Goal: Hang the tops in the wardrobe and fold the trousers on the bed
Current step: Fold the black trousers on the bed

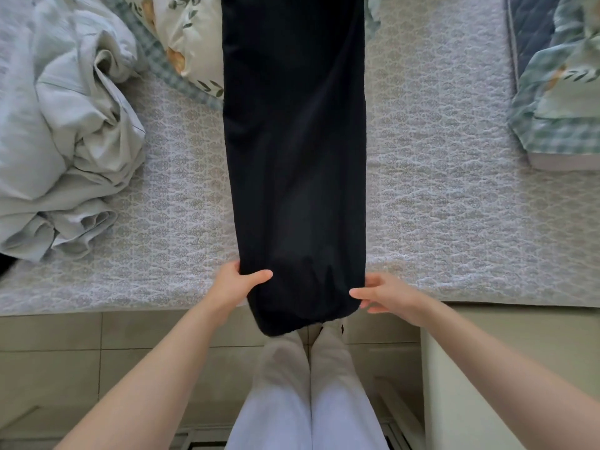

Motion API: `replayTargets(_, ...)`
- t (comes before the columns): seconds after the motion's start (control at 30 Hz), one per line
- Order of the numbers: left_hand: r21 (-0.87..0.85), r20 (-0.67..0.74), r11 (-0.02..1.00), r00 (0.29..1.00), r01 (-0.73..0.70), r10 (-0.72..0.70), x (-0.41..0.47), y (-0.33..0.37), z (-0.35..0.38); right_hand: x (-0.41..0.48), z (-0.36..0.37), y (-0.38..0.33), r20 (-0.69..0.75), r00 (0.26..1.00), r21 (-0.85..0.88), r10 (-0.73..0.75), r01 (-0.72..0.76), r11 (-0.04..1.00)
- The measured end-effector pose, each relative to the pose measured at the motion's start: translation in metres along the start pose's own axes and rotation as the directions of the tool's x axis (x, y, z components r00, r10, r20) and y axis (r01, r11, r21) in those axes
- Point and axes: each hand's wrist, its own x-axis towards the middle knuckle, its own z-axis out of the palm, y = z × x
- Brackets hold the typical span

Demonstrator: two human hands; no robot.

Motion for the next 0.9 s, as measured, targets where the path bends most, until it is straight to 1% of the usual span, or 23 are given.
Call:
replayTargets(0.1, 0.102, 0.047, 0.995, 0.999, 0.005, -0.010, -0.008, -0.009, 0.007, 0.004, 0.014, 0.001, 0.011, 1.000, -0.007, 0.005, -0.005, 1.000)
replayTargets(0.17, 0.118, 0.056, 0.993, 0.998, 0.009, -0.016, -0.010, -0.013, 0.004, 0.004, 0.021, -0.002, -0.006, 1.000, 0.022, -0.024, 0.024, 0.999)
replayTargets(0.27, 0.110, 0.087, 0.994, 0.996, 0.027, -0.037, -0.014, -0.014, -0.006, 0.003, 0.026, -0.007, -0.135, 0.985, 0.118, -0.108, 0.124, 0.985)
replayTargets(0.33, 0.079, 0.095, 0.996, 0.994, 0.042, -0.050, -0.015, -0.015, -0.009, 0.001, 0.028, -0.013, -0.169, 0.979, 0.178, -0.117, 0.147, 0.973)
replayTargets(0.43, 0.025, 0.138, 0.998, 0.988, 0.060, -0.063, -0.017, -0.016, -0.005, 0.002, 0.033, -0.018, -0.145, 0.987, 0.247, -0.073, 0.107, 0.963)
replayTargets(0.53, -0.007, 0.227, 0.997, 0.971, 0.081, -0.078, -0.022, -0.011, 0.005, 0.003, 0.034, -0.022, -0.083, 0.995, 0.232, -0.062, 0.079, 0.969)
replayTargets(0.63, -0.002, 0.288, 0.997, 0.955, 0.080, -0.076, -0.026, -0.001, 0.012, -0.004, 0.034, -0.026, -0.034, 0.995, 0.219, -0.094, 0.099, 0.971)
replayTargets(0.7, -0.006, 0.259, 0.998, 0.964, 0.059, -0.055, -0.027, 0.004, 0.013, -0.008, 0.032, -0.024, -0.058, 0.990, 0.250, -0.125, 0.136, 0.959)
replayTargets(0.8, 0.017, 0.150, 1.000, 0.988, 0.015, -0.018, -0.027, 0.008, 0.008, -0.014, 0.028, -0.017, -0.122, 0.980, 0.278, -0.155, 0.184, 0.943)
replayTargets(0.9, 0.033, 0.076, 0.999, 0.997, -0.008, 0.006, -0.027, 0.002, -0.004, -0.020, 0.024, -0.013, -0.195, 0.968, 0.203, -0.156, 0.195, 0.960)
